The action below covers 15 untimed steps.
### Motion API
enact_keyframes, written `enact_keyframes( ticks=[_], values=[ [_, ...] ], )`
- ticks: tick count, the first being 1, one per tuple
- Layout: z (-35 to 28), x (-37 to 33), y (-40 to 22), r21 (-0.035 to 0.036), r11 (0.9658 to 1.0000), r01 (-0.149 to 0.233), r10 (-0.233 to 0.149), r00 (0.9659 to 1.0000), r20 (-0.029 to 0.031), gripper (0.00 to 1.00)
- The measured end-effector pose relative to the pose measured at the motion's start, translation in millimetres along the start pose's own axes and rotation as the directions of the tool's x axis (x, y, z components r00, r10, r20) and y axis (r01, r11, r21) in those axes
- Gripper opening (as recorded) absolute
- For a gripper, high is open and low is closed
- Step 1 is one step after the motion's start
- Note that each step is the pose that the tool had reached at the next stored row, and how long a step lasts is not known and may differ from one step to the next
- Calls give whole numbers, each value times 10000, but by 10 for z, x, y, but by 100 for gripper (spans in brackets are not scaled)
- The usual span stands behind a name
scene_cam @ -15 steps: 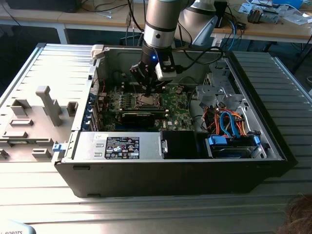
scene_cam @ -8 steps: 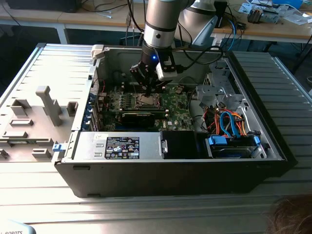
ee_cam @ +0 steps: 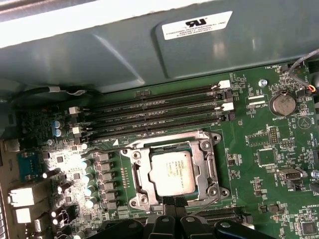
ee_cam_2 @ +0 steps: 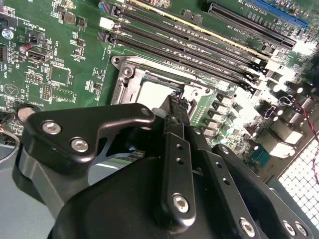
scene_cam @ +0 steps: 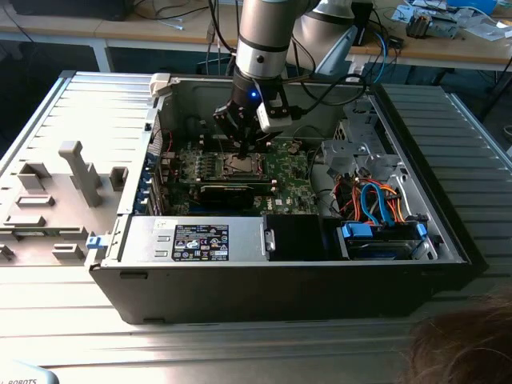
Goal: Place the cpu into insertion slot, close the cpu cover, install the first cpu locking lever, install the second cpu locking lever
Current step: 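Install the first cpu locking lever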
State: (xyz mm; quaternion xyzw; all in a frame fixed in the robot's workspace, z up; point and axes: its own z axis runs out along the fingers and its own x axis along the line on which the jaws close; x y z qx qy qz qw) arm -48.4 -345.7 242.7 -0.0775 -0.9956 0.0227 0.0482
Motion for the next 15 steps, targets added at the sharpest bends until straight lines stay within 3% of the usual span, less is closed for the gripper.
enact_keyframes(
  ticks=[15],
  values=[
    [0,0,0,40,9991,429,-429,9991,22,11]
  ],
)
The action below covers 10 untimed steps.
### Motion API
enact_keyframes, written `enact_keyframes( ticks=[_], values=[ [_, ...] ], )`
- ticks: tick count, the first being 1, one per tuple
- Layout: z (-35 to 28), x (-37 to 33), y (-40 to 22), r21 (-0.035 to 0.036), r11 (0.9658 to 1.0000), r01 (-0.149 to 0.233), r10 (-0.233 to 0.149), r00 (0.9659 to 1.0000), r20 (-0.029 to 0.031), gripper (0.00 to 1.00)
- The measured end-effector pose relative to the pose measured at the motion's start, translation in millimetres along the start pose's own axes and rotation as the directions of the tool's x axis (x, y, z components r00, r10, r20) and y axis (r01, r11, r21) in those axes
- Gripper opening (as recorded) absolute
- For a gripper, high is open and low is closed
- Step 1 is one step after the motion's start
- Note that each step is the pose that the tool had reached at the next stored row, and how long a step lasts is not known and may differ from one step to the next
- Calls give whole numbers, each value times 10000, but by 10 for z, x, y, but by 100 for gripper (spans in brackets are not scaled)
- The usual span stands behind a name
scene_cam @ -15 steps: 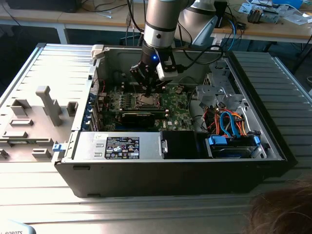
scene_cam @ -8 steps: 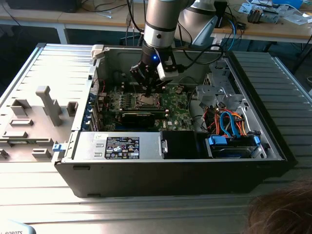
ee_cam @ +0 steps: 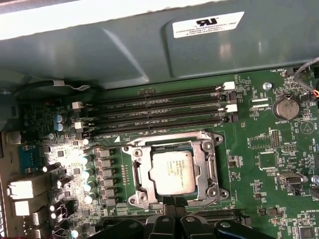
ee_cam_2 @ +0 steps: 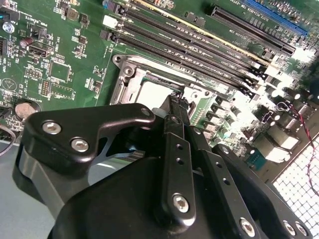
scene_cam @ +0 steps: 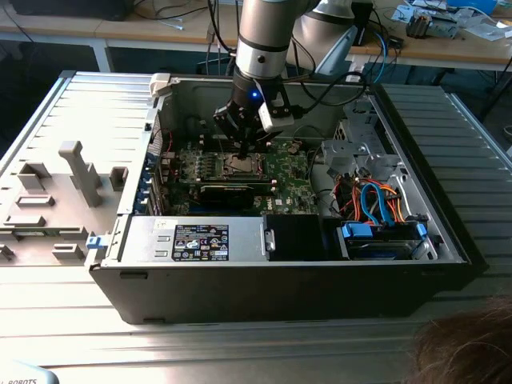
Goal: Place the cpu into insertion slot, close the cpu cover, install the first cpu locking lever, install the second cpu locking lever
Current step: 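Install the first cpu locking lever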
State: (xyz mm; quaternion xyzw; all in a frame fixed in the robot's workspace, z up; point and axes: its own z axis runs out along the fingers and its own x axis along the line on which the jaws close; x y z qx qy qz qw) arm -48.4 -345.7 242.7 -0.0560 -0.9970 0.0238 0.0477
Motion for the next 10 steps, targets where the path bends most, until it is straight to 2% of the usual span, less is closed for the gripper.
enact_keyframes(
  ticks=[10],
  values=[
    [0,0,0,28,9995,300,-300,9995,16,11]
  ],
)
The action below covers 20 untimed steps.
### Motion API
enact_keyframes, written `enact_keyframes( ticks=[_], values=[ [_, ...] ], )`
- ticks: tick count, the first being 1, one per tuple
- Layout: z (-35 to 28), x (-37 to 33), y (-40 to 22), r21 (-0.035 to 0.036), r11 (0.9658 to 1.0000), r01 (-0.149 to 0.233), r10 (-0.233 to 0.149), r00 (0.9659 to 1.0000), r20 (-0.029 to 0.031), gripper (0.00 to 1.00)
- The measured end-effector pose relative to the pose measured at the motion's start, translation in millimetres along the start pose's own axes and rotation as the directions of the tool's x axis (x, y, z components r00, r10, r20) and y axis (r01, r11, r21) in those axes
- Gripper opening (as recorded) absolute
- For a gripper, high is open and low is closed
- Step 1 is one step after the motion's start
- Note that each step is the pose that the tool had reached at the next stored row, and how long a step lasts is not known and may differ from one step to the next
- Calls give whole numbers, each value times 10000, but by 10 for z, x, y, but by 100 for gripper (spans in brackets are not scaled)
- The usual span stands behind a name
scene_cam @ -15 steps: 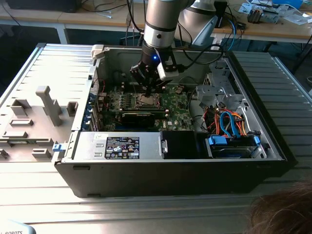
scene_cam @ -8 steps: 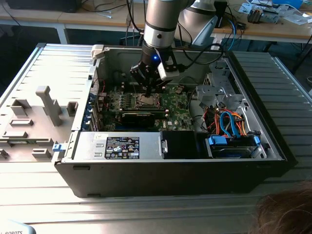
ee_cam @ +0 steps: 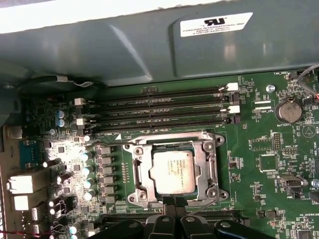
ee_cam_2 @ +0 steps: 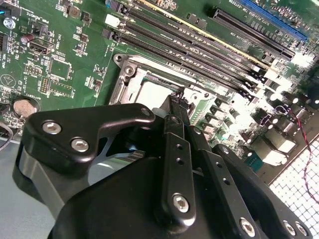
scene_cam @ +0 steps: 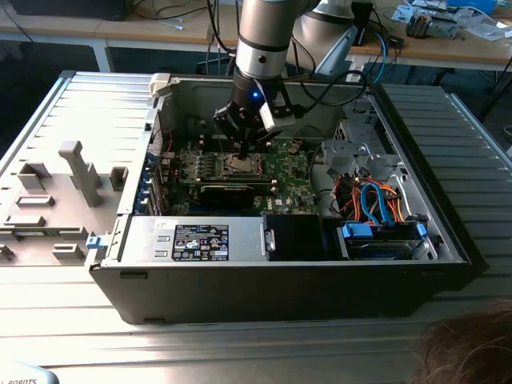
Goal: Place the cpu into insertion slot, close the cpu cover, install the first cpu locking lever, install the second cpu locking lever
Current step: 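Install the first cpu locking lever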
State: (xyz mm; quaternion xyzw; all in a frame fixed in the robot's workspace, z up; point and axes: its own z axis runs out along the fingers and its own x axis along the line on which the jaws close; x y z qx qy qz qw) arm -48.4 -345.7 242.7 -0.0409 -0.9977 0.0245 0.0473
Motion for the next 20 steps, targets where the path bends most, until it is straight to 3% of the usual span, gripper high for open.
enact_keyframes(
  ticks=[20],
  values=[
    [0,0,0,48,9986,517,-517,9987,26,11]
  ],
)
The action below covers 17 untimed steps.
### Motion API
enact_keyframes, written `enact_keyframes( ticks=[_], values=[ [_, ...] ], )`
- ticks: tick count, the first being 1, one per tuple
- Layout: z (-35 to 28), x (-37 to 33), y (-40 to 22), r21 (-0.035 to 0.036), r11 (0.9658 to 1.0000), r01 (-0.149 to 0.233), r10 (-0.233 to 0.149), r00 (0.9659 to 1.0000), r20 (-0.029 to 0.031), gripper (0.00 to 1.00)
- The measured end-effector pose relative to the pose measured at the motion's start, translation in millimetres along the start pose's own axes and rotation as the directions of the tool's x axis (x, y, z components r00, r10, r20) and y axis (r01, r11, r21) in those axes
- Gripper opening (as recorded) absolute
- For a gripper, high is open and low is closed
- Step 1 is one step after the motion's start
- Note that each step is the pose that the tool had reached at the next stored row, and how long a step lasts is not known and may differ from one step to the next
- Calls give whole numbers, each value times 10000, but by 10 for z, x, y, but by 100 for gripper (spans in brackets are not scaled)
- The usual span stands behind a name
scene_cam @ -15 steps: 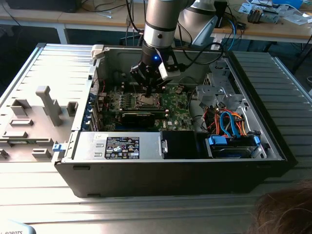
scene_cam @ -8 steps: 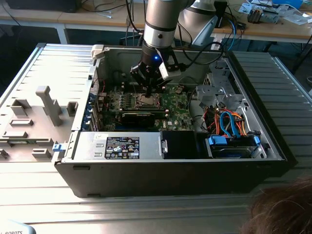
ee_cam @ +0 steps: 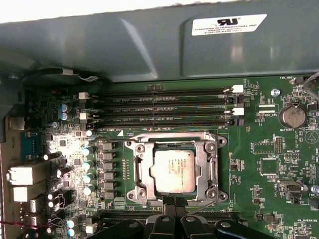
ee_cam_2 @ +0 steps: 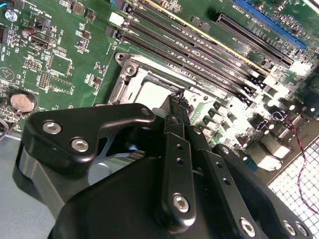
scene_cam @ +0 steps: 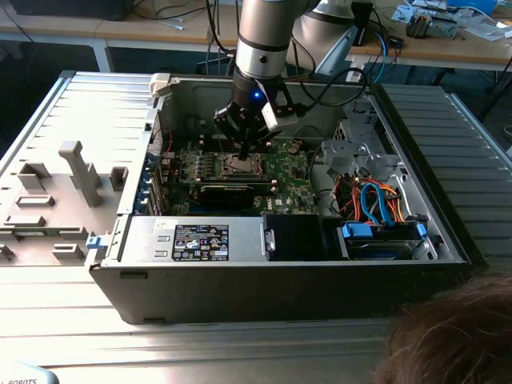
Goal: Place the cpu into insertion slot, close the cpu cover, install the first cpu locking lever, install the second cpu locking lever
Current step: 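Install the first cpu locking lever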
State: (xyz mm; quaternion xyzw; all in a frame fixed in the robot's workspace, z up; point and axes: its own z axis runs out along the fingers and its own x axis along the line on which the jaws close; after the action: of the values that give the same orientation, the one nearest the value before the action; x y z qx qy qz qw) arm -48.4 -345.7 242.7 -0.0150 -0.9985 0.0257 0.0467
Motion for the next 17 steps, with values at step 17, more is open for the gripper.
enact_keyframes(
  ticks=[17],
  values=[
    [0,0,0,46,9988,479,-479,9988,24,11]
  ],
)
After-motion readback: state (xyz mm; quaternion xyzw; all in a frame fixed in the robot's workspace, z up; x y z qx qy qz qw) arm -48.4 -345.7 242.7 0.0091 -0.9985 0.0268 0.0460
